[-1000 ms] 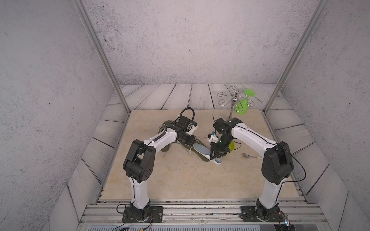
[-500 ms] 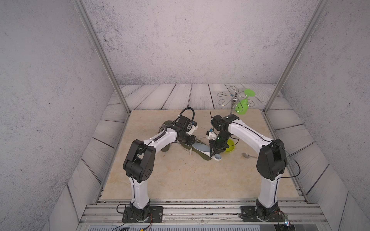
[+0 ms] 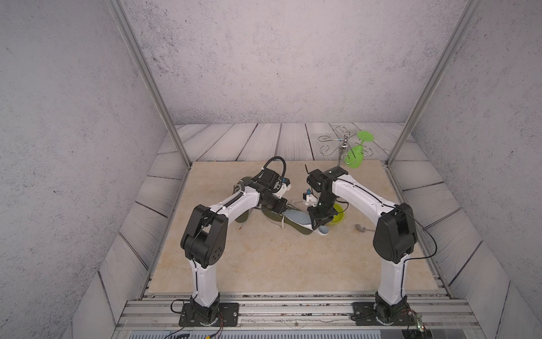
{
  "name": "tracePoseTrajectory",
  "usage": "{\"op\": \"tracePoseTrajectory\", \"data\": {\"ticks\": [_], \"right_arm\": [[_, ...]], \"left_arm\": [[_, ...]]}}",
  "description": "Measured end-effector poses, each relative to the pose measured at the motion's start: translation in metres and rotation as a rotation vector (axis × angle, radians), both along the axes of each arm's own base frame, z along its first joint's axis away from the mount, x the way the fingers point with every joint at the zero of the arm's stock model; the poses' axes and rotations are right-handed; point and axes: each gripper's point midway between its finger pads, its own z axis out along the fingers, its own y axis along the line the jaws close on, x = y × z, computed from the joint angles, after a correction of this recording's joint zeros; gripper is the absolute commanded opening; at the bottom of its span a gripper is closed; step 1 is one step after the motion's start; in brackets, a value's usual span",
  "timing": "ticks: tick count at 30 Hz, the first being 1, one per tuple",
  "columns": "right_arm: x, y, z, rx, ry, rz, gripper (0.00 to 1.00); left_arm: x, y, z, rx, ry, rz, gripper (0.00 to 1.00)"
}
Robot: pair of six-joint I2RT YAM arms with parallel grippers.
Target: Insert the insole into the shoe
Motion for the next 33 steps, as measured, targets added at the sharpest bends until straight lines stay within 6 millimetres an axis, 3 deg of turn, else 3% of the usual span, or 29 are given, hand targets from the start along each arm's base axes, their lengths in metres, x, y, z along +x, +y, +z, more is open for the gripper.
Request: {"op": "tracePoseTrajectory", "data": {"ticks": [12,28,33], "right_arm": [[0.019,0.023,-0.003,0.039,-0.106,0.081,0.26],[0.048,0.028,-0.047,0.052,-0.281,0.209,0.24],[0.059,0.036,-0.046,0.071,-0.341,0.239,0.24]], "left_arm": [[0.004,-0.009,-0.008,-0.059,0.057,-0.030,0.00],[0.016,-0.008,-0.010,-0.167,0.119,-0.036,0.00],[0.020,-0.011,-0.011,-0.191,0.138,-0.042,0.00]]}}
